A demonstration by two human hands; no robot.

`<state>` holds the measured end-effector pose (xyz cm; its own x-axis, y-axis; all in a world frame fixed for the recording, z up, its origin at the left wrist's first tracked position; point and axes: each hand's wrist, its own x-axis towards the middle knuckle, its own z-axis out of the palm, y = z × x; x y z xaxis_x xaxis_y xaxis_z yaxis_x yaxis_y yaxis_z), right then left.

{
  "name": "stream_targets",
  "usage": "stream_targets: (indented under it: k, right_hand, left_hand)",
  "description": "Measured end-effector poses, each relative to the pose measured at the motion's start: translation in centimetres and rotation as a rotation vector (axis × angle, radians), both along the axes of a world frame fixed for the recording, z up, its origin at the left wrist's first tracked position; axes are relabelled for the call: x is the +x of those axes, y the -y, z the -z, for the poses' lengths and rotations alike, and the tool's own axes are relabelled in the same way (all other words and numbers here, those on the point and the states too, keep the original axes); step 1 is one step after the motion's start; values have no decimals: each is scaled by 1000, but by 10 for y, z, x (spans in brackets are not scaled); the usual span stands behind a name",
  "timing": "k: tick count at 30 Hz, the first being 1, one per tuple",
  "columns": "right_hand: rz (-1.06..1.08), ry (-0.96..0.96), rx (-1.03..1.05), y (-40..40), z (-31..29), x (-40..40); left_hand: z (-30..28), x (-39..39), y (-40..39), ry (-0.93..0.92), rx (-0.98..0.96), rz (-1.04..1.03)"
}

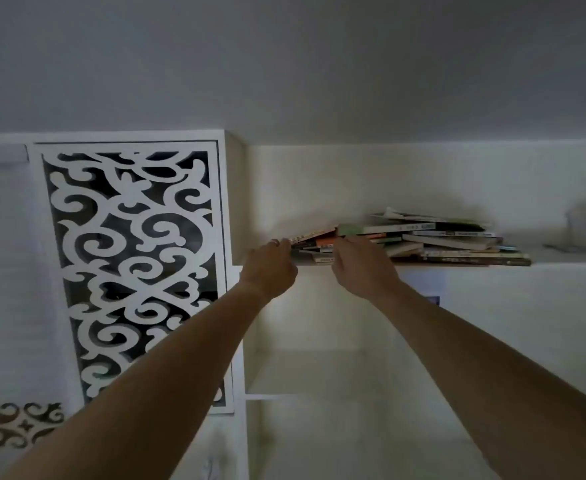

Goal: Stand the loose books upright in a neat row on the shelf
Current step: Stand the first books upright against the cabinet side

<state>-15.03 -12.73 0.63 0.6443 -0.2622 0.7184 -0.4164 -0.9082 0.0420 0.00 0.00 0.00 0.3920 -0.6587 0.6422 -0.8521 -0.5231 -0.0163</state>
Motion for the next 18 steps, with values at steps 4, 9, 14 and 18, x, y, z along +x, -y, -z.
stream_targets:
  k: [4,9,14,18]
  right_hand:
    - [-49,6,9,32,-9,15]
    - [-154,24,-53,79,-14,45]
    - [-233,0,-159,118,-32,76]
    - [-272,-22,-183,127,-49,100]
  left_hand:
    - [-14,21,31,-11,-22,-30]
    - [-16,67,80,-19,89,-159]
    - [-17,106,114,-69,193,-216]
    - [-13,119,118,48,145,-349]
